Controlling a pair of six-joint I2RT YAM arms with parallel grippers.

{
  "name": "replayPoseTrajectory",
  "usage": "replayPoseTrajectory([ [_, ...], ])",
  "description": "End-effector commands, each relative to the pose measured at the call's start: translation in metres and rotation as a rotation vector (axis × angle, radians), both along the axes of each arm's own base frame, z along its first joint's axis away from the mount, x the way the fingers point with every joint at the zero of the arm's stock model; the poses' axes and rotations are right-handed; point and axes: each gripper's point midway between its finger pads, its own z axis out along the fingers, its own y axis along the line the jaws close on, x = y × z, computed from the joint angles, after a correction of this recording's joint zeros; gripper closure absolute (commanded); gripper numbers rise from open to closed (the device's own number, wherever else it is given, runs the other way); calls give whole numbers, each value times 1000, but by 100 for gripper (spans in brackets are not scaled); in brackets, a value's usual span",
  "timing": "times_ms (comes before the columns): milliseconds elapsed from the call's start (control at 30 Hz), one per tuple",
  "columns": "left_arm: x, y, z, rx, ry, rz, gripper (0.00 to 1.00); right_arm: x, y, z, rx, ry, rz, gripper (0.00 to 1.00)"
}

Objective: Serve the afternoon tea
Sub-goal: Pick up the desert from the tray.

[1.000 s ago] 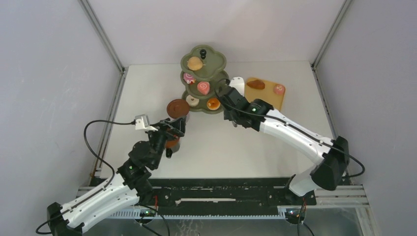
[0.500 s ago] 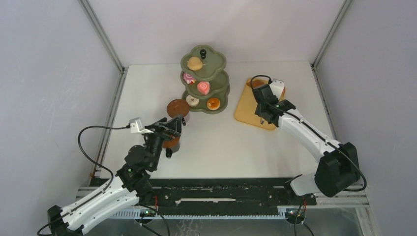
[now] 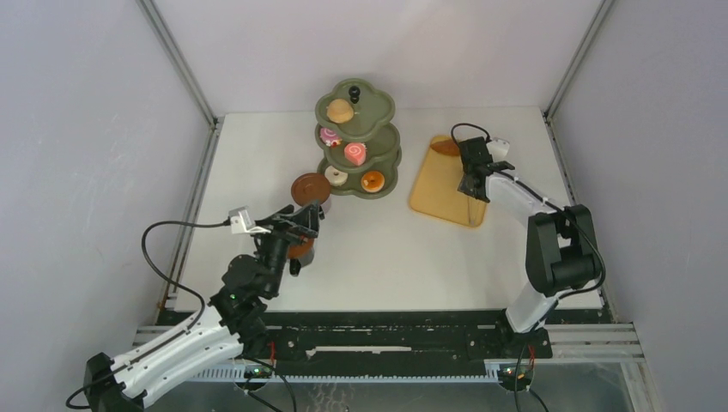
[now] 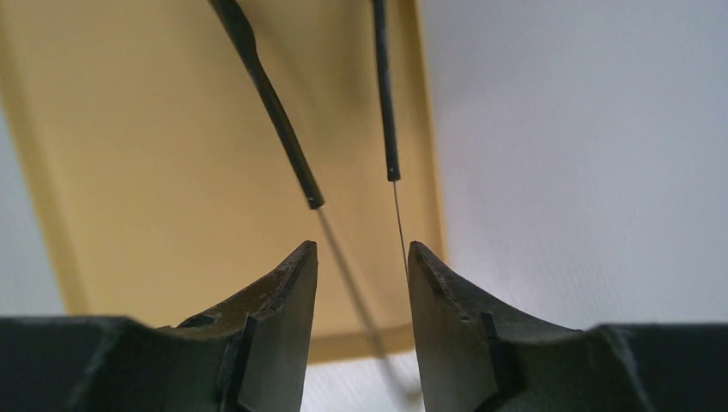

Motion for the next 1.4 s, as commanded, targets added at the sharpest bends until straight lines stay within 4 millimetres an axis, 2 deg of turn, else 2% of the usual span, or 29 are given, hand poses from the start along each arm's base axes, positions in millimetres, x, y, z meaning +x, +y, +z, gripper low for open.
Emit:
replayPoseTrajectory([
  [0,2,-5,-10,-16,-7,-6,0,42,-5,23,0,-103,2,49],
  [133,5,-7,-15,-16,-3,-4,0,58,-10,25,-26,-111,0,49],
  [267,6,-9,-18,-15,-1,-5,0,62,-10,20,-19,-99,4,49],
  [400,7,-10,-18,-20,-3,-6,0,53,-5,14,-32,-76,9,48],
  [500,6,-10,-20,-21,-2,-8,0,42,-2,7,-34,-63,1,37],
  [633,5,-8,-21,-27,-4,-9,0,32,-2,-15,-18,-14,-7,34],
  [733,3,-6,-20,-32,-6,-6,0,31,-3,-19,-14,7,-13,33],
  [1167,3,-5,-19,-38,-5,-2,0,34,-4,-46,20,164,-9,33],
  [1367,4,-6,-19,-37,-6,-1,0,34,-9,-58,62,223,-25,39],
])
